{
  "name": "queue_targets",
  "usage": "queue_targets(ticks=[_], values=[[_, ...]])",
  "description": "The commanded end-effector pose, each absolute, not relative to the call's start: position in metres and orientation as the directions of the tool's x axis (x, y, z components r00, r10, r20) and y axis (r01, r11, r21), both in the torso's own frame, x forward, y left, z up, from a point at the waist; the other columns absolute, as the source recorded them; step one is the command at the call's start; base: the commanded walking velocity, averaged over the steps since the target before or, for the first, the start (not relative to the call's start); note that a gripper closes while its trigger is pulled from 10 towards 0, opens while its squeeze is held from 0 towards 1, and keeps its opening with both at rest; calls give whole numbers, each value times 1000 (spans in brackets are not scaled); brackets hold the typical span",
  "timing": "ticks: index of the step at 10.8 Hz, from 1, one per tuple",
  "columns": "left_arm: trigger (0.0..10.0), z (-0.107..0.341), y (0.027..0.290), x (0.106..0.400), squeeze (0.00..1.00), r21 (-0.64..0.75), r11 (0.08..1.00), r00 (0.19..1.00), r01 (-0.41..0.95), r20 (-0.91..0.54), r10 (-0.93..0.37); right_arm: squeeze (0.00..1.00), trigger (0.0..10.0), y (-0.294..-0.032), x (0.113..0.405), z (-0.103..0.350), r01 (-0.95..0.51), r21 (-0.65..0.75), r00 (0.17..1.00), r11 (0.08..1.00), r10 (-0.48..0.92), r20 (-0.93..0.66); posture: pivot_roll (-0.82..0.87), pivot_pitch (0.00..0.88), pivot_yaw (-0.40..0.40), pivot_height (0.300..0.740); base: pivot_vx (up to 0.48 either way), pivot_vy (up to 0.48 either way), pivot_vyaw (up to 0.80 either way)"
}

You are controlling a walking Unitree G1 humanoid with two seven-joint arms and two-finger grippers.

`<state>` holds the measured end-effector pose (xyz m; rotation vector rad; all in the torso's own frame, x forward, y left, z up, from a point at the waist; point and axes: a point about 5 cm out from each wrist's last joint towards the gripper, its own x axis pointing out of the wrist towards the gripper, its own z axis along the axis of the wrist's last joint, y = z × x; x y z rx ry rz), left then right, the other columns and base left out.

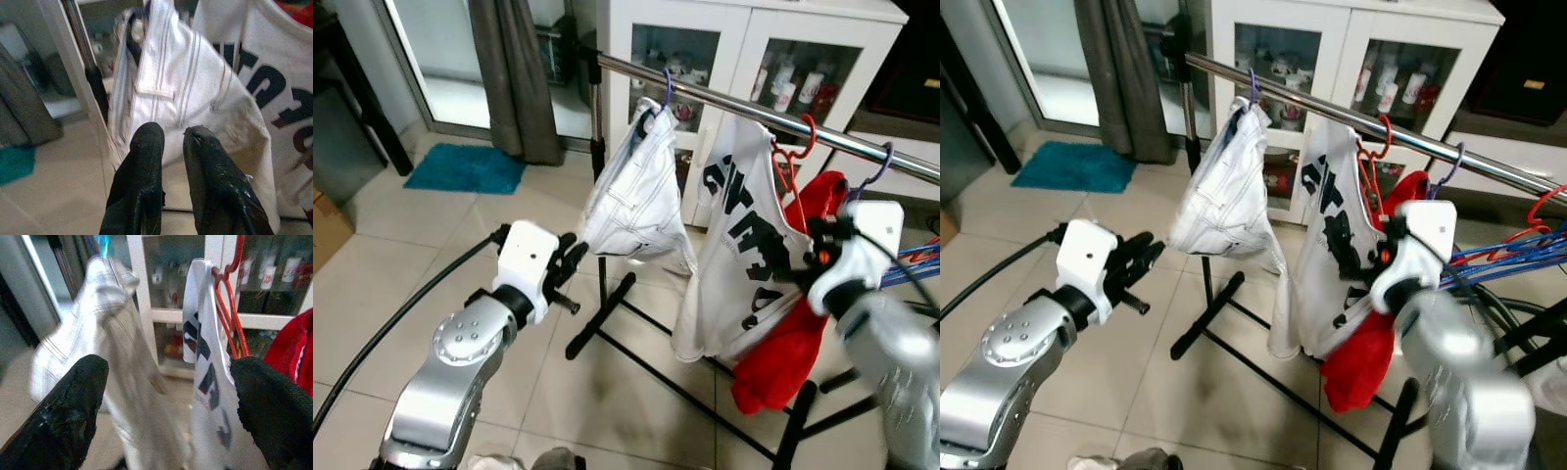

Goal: Hang hanger

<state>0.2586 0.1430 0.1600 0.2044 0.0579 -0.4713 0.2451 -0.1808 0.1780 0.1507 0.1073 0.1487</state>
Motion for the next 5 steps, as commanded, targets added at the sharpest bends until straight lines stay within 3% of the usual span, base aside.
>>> queue_targets(ticks=[1,5], values=[[10000,166,142,260,0,198,873,895,446,-74,-441,0,10000,-178,242,183,-139,148,987,979,149,-59,79,2,3,740,0,469,0],[10000,168,143,263,0,200,881,903,429,-65,-425,0,10000,-164,222,144,-73,271,984,960,114,-139,76,0,15,740,0,480,0]])
